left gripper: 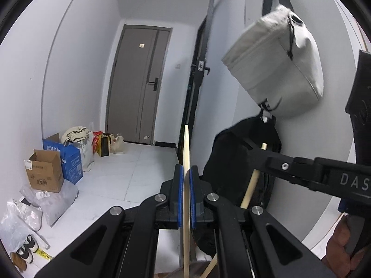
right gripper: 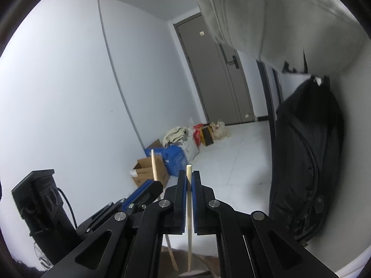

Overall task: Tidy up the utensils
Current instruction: 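Carry the stick in the left gripper over the white holder and drop it in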

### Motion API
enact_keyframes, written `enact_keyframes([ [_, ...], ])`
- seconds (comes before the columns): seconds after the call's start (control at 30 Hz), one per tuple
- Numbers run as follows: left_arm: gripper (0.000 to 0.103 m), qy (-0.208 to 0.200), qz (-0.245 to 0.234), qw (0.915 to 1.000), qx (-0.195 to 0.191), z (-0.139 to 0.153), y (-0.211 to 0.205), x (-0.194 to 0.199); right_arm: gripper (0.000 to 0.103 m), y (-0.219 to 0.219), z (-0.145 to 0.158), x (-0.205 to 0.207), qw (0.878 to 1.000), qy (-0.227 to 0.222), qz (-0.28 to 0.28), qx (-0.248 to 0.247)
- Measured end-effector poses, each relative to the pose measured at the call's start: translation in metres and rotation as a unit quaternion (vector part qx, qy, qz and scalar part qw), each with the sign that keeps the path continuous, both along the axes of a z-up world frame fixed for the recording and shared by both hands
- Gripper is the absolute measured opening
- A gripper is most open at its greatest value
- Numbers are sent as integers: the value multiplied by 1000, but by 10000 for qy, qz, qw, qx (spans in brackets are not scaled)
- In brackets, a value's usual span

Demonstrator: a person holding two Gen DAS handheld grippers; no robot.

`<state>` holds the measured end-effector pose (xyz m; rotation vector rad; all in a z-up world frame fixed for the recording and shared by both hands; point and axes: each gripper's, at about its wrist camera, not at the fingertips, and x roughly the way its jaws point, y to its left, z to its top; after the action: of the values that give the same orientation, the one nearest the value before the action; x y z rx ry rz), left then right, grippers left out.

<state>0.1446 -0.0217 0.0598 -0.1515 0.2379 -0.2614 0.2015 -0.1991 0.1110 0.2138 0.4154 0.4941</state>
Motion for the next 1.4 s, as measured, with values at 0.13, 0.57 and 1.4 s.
enact_keyframes([
  [0.13, 1, 75, -67, 9999, 35, -5, 1, -3, 3, -3, -14, 0, 9999, 152, 22, 76],
  [0.57, 1, 357, -513, 9980, 22, -9, 6, -3, 3, 3, -26, -9, 9993, 164, 329, -46],
  [1.4, 1, 900, -1168, 9883, 402, -15, 2, -23, 5, 8, -45, -16, 9964, 551, 619, -154],
])
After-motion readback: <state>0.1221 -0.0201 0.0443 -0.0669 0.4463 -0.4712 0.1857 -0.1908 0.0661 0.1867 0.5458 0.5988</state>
